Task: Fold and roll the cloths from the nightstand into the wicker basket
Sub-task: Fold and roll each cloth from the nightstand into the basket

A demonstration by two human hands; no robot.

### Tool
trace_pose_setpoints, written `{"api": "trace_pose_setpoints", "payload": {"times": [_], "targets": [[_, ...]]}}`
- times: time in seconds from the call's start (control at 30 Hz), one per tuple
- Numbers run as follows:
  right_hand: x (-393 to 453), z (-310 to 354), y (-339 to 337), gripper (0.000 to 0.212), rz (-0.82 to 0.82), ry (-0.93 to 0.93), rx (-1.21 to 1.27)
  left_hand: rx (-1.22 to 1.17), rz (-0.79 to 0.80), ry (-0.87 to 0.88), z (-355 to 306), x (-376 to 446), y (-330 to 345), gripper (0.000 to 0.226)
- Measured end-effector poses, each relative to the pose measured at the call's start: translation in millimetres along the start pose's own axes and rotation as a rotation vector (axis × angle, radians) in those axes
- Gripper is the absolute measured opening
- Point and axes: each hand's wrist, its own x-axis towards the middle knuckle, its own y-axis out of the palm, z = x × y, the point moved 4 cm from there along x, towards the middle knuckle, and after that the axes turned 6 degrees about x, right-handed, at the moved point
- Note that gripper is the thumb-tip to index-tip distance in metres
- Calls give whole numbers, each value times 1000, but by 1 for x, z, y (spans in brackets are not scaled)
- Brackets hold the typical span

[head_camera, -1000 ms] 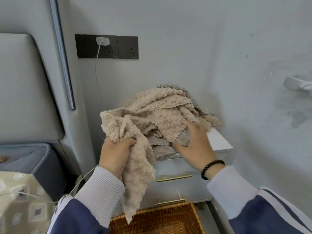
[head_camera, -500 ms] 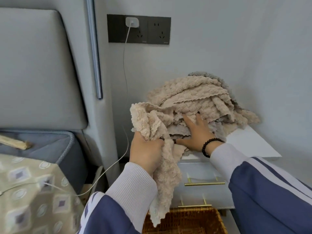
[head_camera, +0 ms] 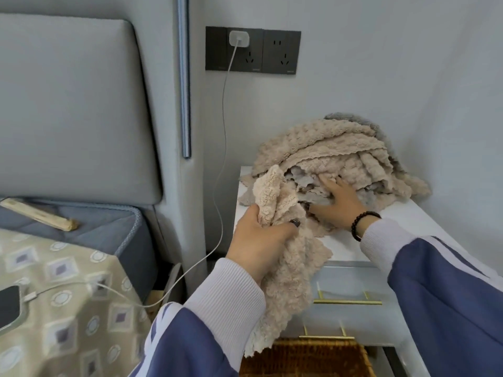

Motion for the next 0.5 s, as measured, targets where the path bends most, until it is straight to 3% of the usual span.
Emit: {"api": "trace_pose_setpoints", "payload": {"times": [0.13,0.23,0.3,0.4,0.5], "targets": [[-60,0,-35,46,-208,-30,469,-55,67,59,-10,-8,9,37],[-105,0,-47,24,-89,66,686,-83,133,60,-17,-20,22,22],[-125,2,-52,21,-47,117,824,-72,178,28,-17,-26,29,20],[-147,2,-59,32,-20,174,996,-39,226,-27,-15,-31,38,31],[-167,-12,-63,40,25,241,952,-18,251,-48,-13,-35,46,35]]}}
